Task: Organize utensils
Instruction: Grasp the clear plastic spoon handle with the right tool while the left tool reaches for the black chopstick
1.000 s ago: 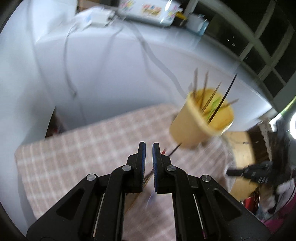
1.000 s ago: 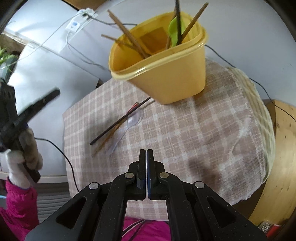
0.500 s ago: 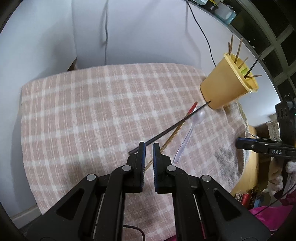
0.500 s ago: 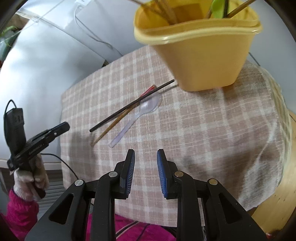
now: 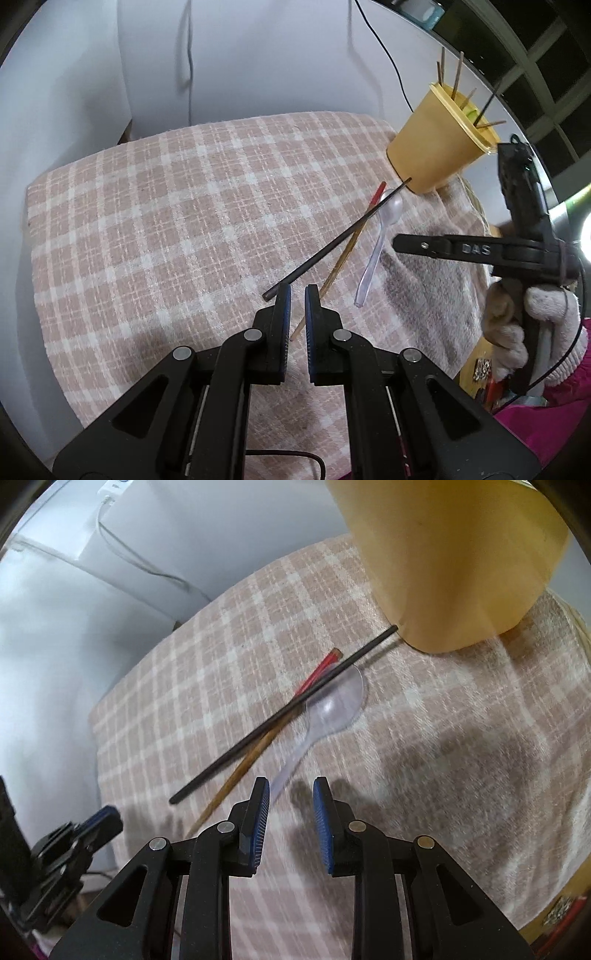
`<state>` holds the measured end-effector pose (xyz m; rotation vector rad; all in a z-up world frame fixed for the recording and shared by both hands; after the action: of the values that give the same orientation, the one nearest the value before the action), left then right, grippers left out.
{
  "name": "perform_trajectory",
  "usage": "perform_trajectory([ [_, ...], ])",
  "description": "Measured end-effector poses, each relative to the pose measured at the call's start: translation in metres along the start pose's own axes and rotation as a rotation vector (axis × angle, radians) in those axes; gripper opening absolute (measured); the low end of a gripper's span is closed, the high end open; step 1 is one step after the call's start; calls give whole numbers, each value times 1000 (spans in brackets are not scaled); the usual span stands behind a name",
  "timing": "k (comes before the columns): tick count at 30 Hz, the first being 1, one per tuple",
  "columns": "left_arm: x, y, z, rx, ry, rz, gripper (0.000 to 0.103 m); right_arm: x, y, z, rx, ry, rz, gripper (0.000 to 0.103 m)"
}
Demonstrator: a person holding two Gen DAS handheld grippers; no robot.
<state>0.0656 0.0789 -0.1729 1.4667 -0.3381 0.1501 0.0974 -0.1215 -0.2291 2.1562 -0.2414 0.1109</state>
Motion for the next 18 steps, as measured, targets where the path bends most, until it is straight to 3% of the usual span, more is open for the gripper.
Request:
perform_trajectory([
  [13, -3, -16, -18, -24, -84, -20, 5, 5, -22, 3, -106, -26, 40, 23],
  [18, 6, -33, 15, -28, -240, -51, 5, 4, -25, 2, -106, -27, 17, 20],
])
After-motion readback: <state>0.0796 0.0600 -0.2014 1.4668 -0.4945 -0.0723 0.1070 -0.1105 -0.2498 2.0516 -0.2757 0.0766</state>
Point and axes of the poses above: each gripper's, at about its wrist camera, not at the fingertips, and y roughly against the way its jaws point, z to its right, x to its top, the point moved 3 cm from there along -y, roughly the way its jaws point, and after that the axes turned 15 degrees about x, right-handed, at the moved point
